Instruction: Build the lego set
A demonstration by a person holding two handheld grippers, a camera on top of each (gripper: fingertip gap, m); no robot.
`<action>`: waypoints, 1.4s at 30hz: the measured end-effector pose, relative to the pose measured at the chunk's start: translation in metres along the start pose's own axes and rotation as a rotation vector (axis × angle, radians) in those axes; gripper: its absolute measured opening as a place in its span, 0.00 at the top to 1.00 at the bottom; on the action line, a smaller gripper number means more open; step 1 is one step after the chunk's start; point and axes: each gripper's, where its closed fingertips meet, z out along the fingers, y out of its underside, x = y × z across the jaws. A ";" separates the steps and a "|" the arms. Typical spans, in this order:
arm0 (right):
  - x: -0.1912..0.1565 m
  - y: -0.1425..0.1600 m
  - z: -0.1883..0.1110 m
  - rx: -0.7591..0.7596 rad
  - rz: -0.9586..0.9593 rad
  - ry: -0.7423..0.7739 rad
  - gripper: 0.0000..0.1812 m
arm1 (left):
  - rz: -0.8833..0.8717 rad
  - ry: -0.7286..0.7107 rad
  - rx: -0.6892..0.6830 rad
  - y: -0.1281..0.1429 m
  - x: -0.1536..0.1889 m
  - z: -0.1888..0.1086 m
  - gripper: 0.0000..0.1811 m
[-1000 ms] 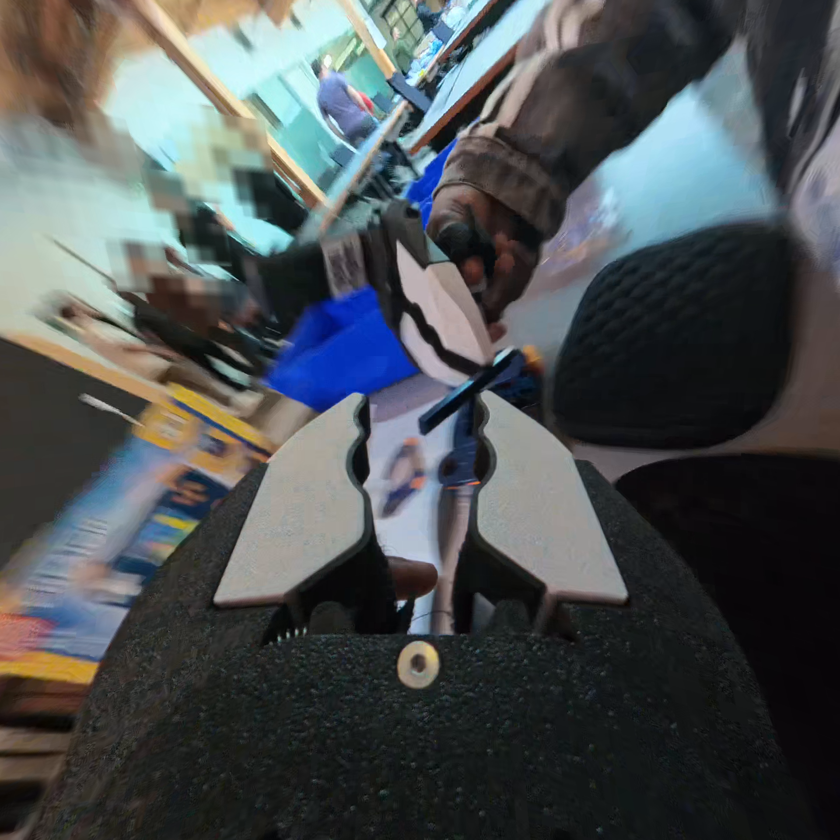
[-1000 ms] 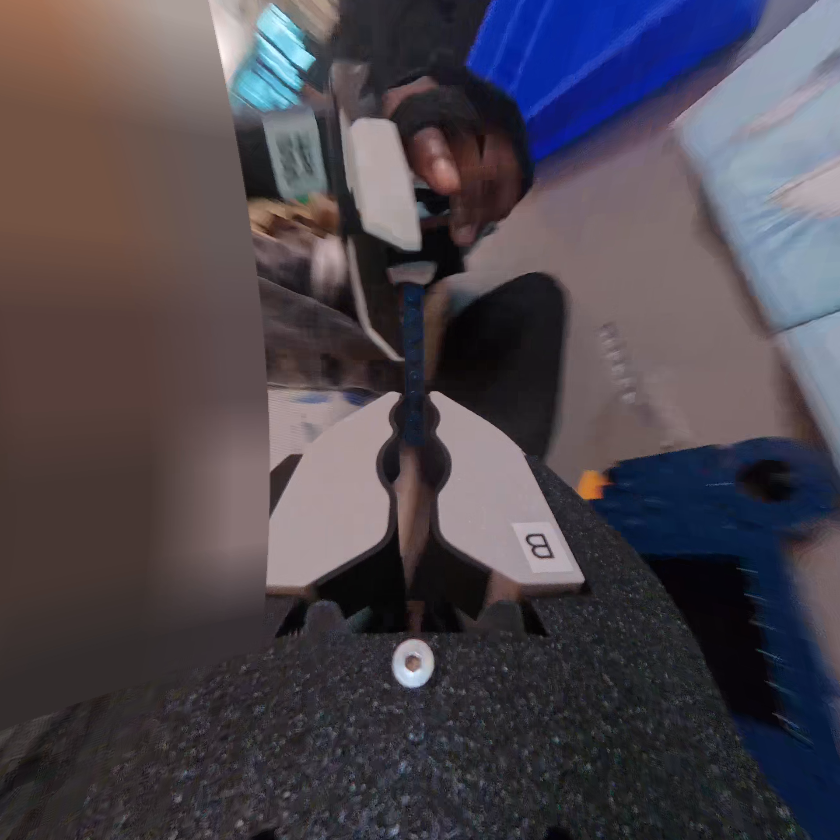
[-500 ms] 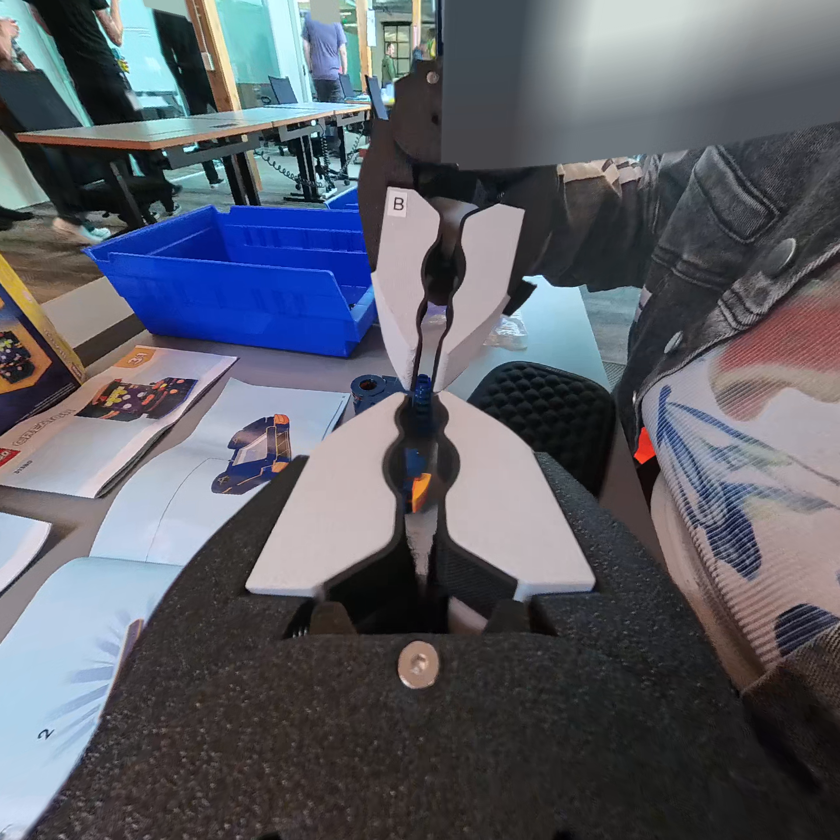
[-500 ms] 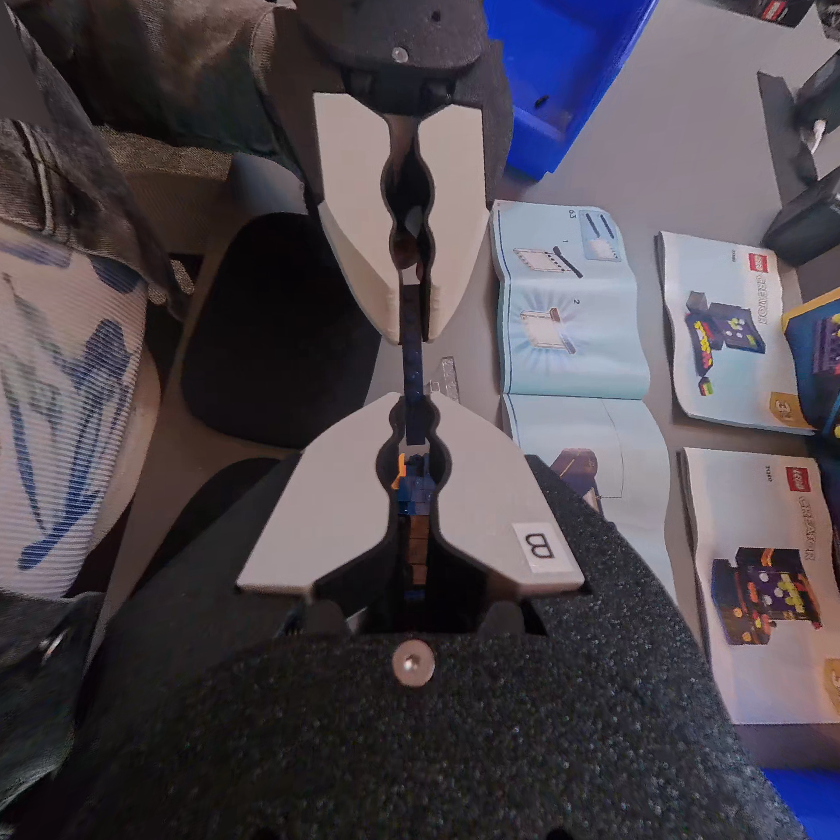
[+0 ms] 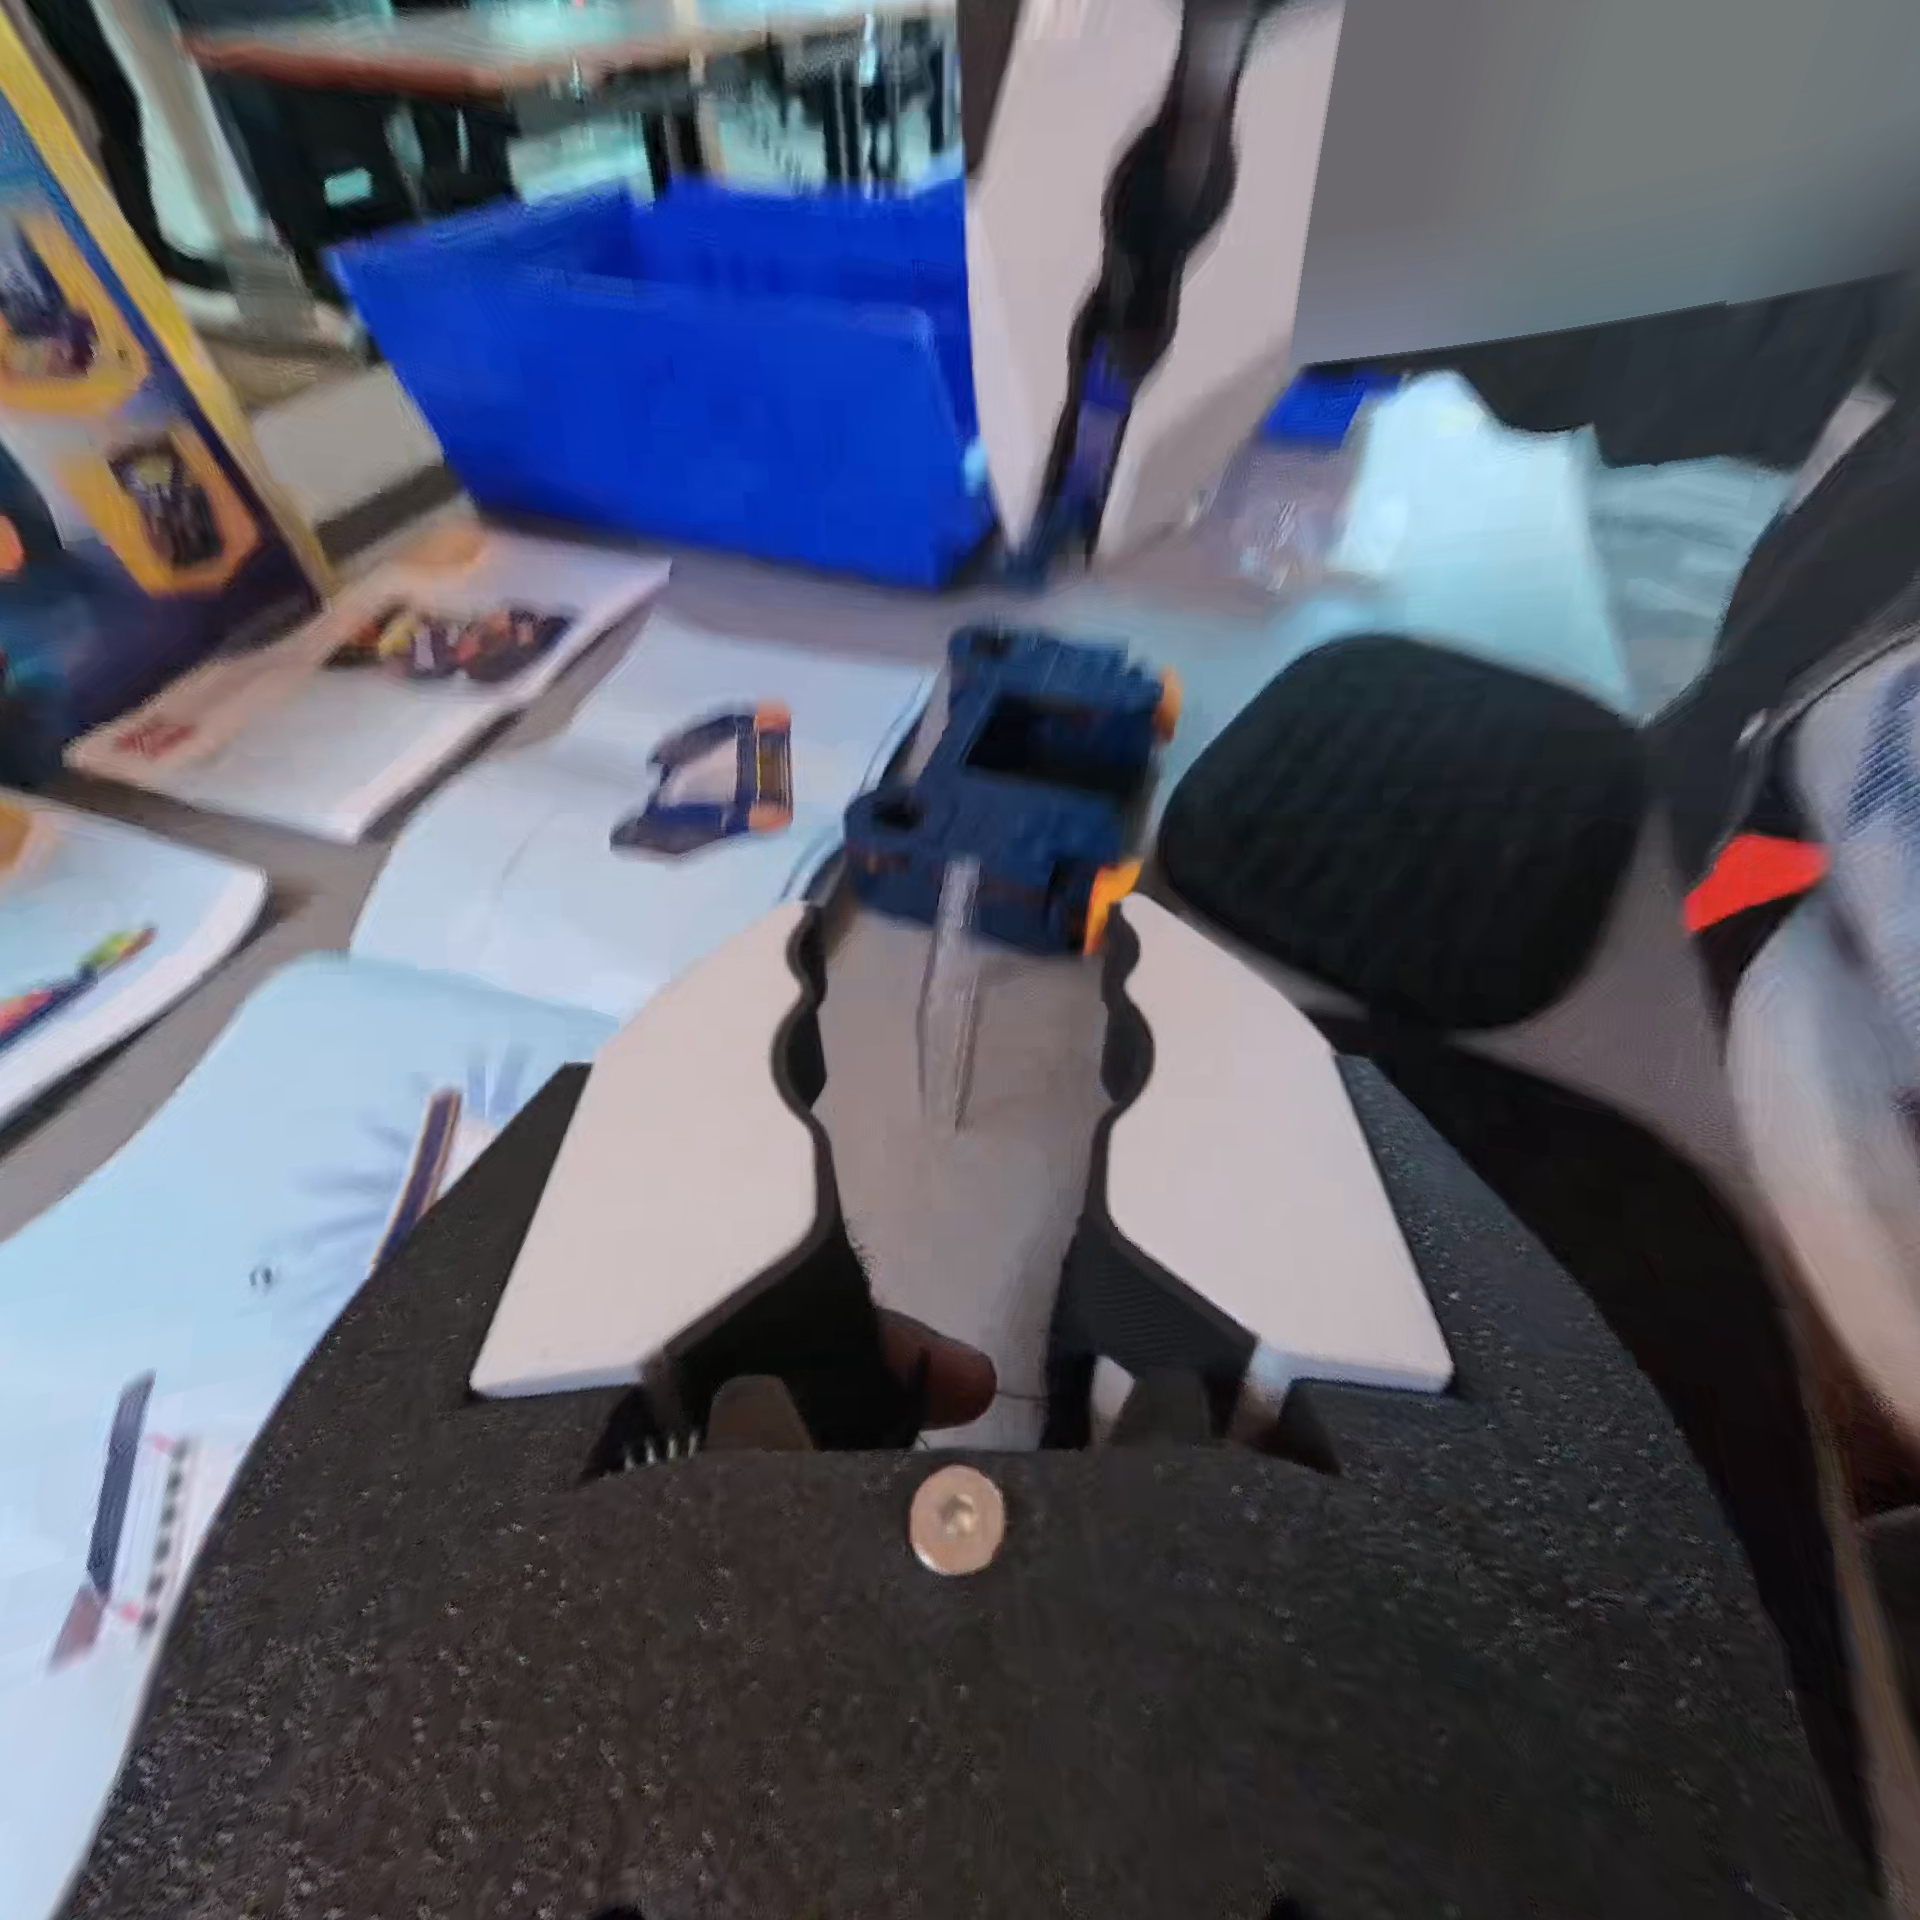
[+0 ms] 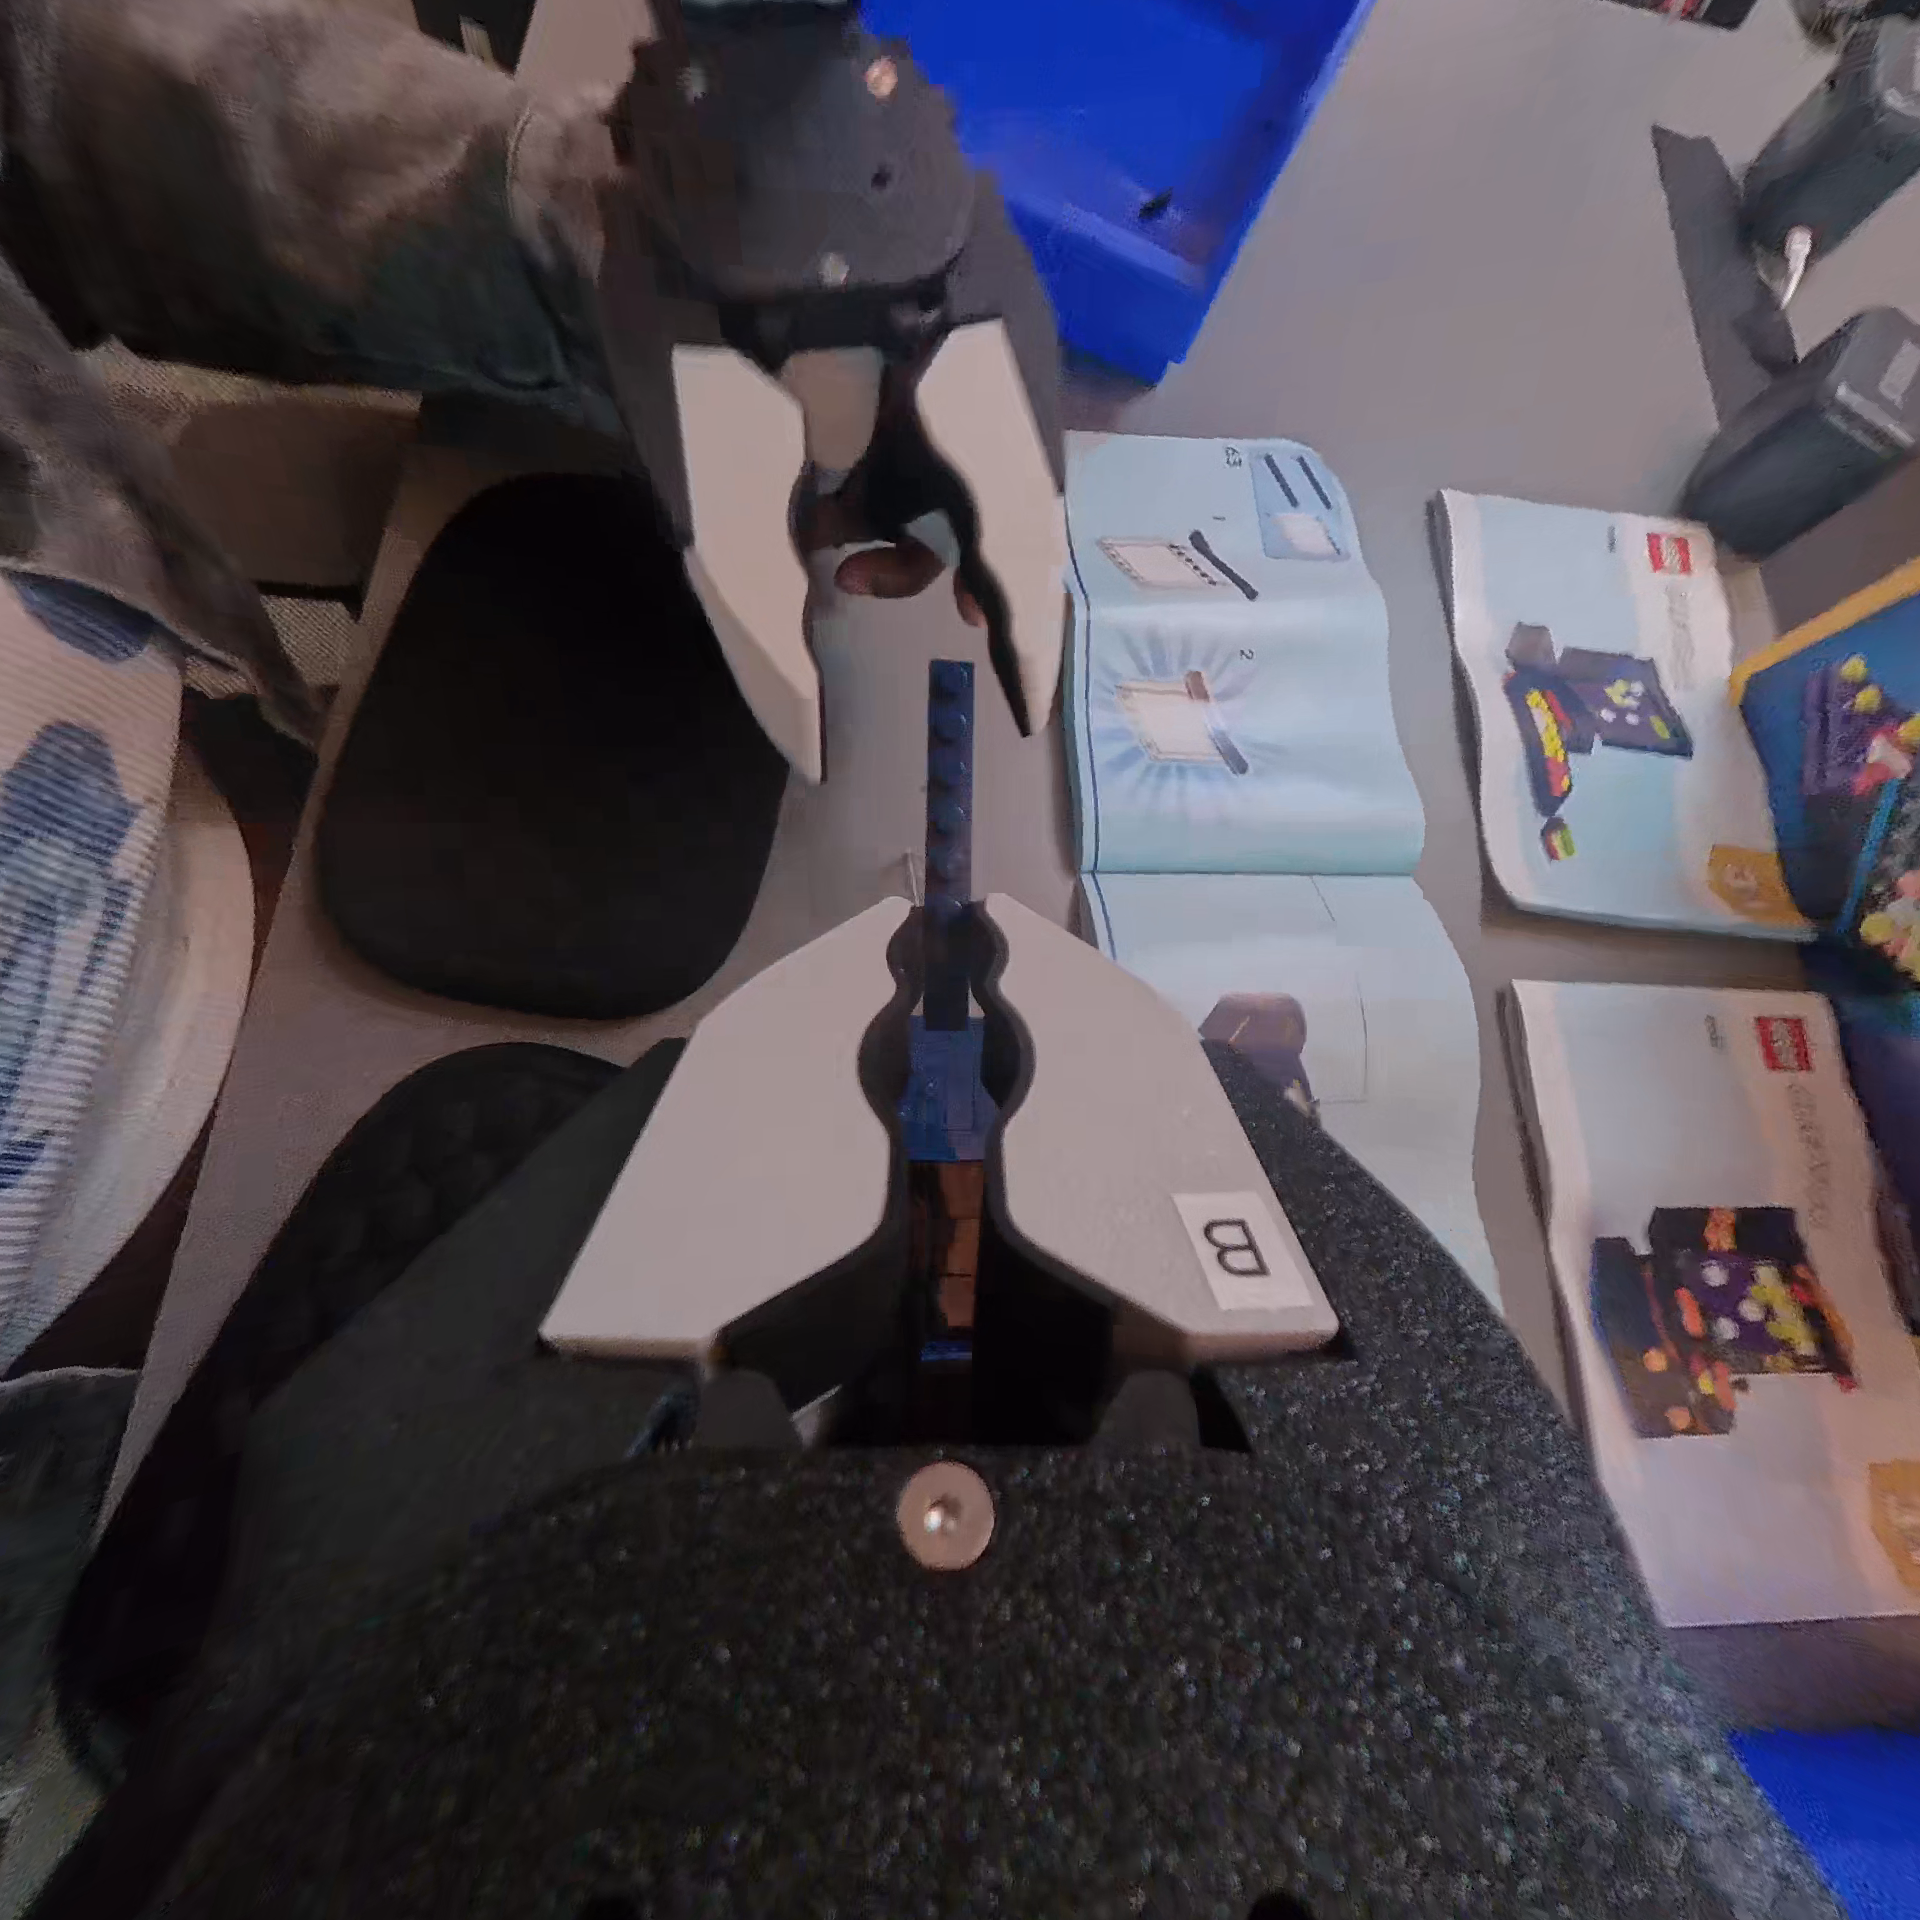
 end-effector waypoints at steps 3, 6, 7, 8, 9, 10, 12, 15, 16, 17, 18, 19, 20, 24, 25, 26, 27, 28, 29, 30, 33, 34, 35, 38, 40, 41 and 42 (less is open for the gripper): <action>0.005 0.008 0.005 0.007 0.068 -0.036 0.96 | 0.003 -0.030 -0.126 0.034 -0.005 0.012 0.76; 0.006 0.018 0.016 -0.027 0.101 -0.083 0.96 | 0.036 -0.010 -0.206 0.042 -0.005 0.025 0.81; 0.006 0.021 0.020 -0.042 0.113 -0.102 0.96 | 0.022 0.027 -0.263 0.049 -0.002 0.029 0.85; 0.007 0.024 0.023 -0.054 0.131 -0.125 0.96 | 0.003 0.066 -0.308 0.054 0.000 0.033 0.95; 0.006 0.027 0.026 -0.067 0.159 -0.156 0.96 | -0.020 0.108 -0.316 0.054 0.002 0.035 0.96; 0.006 0.030 0.028 -0.083 0.196 -0.192 0.96 | -0.049 0.164 -0.314 0.053 0.004 0.037 0.96; 0.008 0.031 0.034 -0.097 0.281 -0.246 0.95 | -0.156 0.289 -0.325 0.051 0.006 0.038 0.96; 0.007 0.033 0.044 -0.131 0.439 -0.349 0.96 | -0.285 0.469 -0.352 0.049 0.013 0.036 0.96; 0.006 0.035 0.047 -0.152 0.473 -0.376 0.96 | -0.286 0.498 -0.371 0.051 0.015 0.035 0.96; 0.005 0.038 0.049 -0.177 0.496 -0.398 0.96 | -0.274 0.520 -0.394 0.054 0.018 0.034 0.96; 0.003 0.041 0.051 -0.201 0.517 -0.421 0.96 | -0.264 0.532 -0.397 0.054 0.020 0.034 0.96; 0.002 0.042 0.053 -0.219 0.538 -0.438 0.96 | -0.262 0.533 -0.395 0.054 0.020 0.034 0.96; 0.001 0.042 0.054 -0.234 0.557 -0.454 0.96 | -0.270 0.529 -0.396 0.054 0.019 0.034 0.96; -0.004 0.043 0.057 -0.275 0.573 -0.456 0.96 | -0.325 0.523 -0.408 0.056 0.016 0.036 0.96; -0.004 0.044 0.058 -0.283 0.561 -0.442 0.96 | -0.337 0.526 -0.410 0.056 0.015 0.036 0.96; -0.003 0.046 0.059 -0.293 0.542 -0.421 0.96 | -0.348 0.527 -0.412 0.056 0.015 0.036 0.96; -0.003 0.049 0.060 -0.305 0.523 -0.400 0.96 | -0.358 0.528 -0.414 0.056 0.015 0.036 0.96; -0.002 0.050 0.062 -0.309 0.511 -0.386 0.96 | -0.363 0.531 -0.415 0.056 0.015 0.036 0.96; -0.003 0.049 0.063 -0.305 0.509 -0.384 0.96 | -0.363 0.531 -0.415 0.056 0.015 0.036 0.96; -0.004 0.048 0.063 -0.303 0.508 -0.389 0.96 | -0.361 0.529 -0.415 0.056 0.015 0.036 0.96; -0.004 0.049 0.064 -0.324 0.501 -0.390 0.96 | -0.360 0.525 -0.416 0.056 0.014 0.036 0.96; -0.004 0.049 0.064 -0.327 0.510 -0.391 0.96 | -0.360 0.523 -0.415 0.056 0.014 0.037 0.96; -0.003 0.049 0.064 -0.329 0.518 -0.390 0.96 | -0.362 0.519 -0.414 0.056 0.013 0.037 0.96; -0.003 0.050 0.065 -0.337 0.535 -0.389 0.96 | -0.357 0.508 -0.410 0.056 0.012 0.037 0.96; -0.004 0.051 0.065 -0.345 0.531 -0.395 0.96 | -0.351 0.502 -0.408 0.056 0.012 0.037 0.96; -0.004 0.051 0.065 -0.349 0.530 -0.396 0.96 | -0.348 0.500 -0.407 0.056 0.012 0.037 0.96; -0.004 0.051 0.065 -0.353 0.525 -0.397 0.96 | -0.347 0.499 -0.407 0.056 0.012 0.037 0.96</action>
